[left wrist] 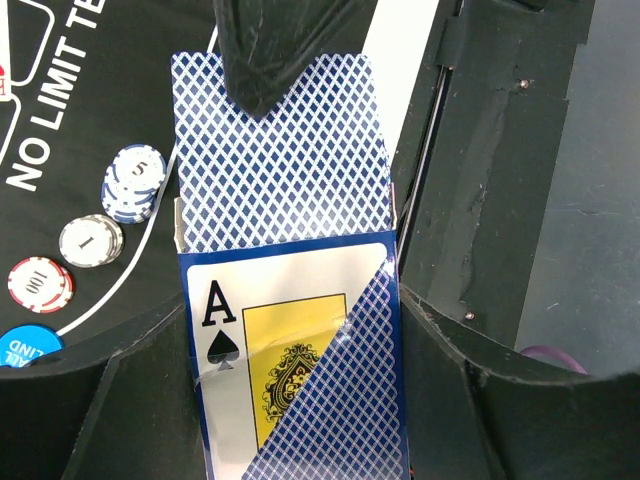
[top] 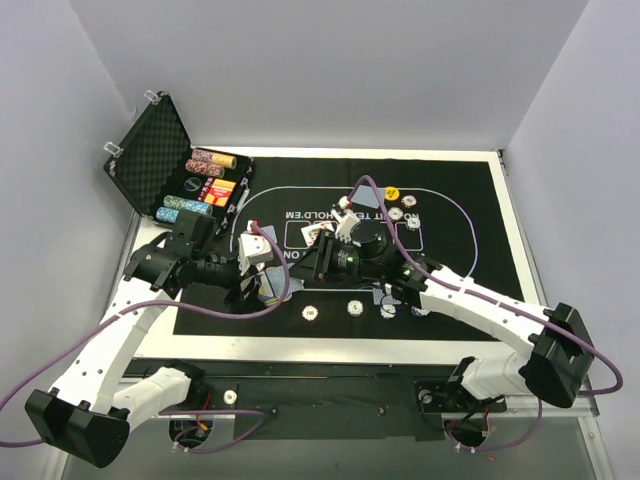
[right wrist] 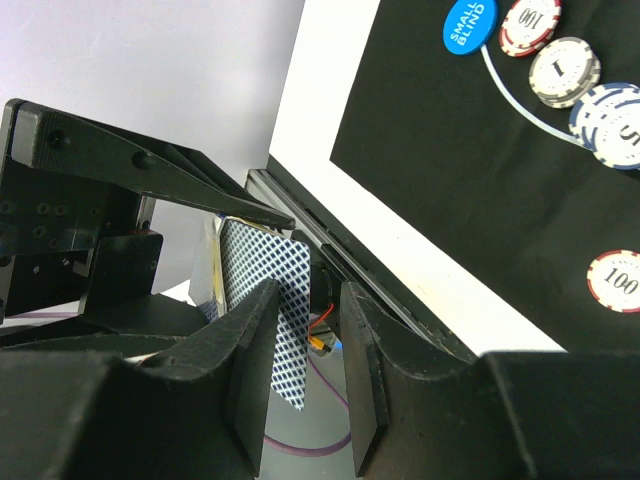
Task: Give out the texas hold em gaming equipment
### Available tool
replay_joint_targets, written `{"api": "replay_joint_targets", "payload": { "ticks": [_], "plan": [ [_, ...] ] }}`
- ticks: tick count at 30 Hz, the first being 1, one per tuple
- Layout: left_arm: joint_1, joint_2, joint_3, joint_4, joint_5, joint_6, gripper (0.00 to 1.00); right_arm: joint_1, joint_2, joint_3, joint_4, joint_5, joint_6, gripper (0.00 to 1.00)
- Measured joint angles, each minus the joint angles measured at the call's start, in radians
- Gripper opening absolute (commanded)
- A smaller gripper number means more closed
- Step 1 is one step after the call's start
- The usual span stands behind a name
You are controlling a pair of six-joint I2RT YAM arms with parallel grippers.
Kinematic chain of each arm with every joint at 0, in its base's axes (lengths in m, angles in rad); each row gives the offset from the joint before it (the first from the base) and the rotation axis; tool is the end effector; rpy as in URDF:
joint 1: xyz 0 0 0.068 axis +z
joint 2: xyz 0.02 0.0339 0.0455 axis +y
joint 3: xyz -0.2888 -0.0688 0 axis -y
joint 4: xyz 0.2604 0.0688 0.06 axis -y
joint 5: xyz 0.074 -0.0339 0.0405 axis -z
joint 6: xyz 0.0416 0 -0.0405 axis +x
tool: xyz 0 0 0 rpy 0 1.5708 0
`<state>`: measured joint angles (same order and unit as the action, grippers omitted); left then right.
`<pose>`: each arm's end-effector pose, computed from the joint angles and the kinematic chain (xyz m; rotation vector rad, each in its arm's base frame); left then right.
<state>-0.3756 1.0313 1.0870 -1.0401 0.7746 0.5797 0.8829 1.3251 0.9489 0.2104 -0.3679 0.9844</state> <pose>0.1621 -0.0952 0.3493 1.3369 1.9535 -0.8811 0.1950 0.2608 0.3351 -0.2160 2.0402 1.6033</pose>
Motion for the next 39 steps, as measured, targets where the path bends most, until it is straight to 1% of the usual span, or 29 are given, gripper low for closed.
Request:
{"api": "replay_joint_targets", "payload": {
  "ticks": [9, 12, 14, 15, 21, 26, 29, 31, 36, 39],
  "plan": [
    [0.000, 0.000, 0.000, 0.005, 0.000, -0.002, 0.00, -0.055, -0.065, -0.063, -0.002, -0.001, 0.019, 0.23],
    [0.000, 0.000, 0.000, 0.007, 0.001, -0.002, 0.00, -0.077, -0.084, -0.090, 0.002, -0.005, 0.027, 0.27],
    [0.000, 0.000, 0.000, 0.010, 0.001, -0.002, 0.00, -0.085, -0.087, -0.097, 0.007, -0.008, 0.035, 0.33],
    [0.000, -0.001, 0.000, 0.011, 0.001, -0.003, 0.00, -0.085, -0.087, -0.099, 0.016, -0.012, 0.040, 0.38],
    [0.000, -0.001, 0.000, 0.013, 0.001, -0.003, 0.00, -0.085, -0.103, -0.122, 0.043, -0.026, 0.064, 0.49],
    [0.000, -0.006, -0.005, 0.013, 0.000, -0.003, 0.00, -0.085, -0.166, -0.129, 0.034, -0.004, 0.063, 0.54],
    [0.000, -0.008, -0.008, 0.013, 0.000, -0.003, 0.00, -0.076, -0.183, -0.128, 0.043, 0.001, 0.061, 0.55],
    [0.000, -0.008, -0.008, 0.013, 0.000, -0.002, 0.00, -0.062, -0.166, -0.118, 0.039, 0.008, 0.049, 0.56],
    [0.000, -0.002, -0.008, 0.013, 0.000, 0.000, 0.00, -0.001, -0.053, -0.053, 0.028, 0.003, 0.020, 0.55],
    [0.000, 0.000, -0.008, 0.013, -0.003, 0.000, 0.00, 0.008, -0.011, -0.044, 0.029, -0.009, 0.017, 0.53]
  ]
}}
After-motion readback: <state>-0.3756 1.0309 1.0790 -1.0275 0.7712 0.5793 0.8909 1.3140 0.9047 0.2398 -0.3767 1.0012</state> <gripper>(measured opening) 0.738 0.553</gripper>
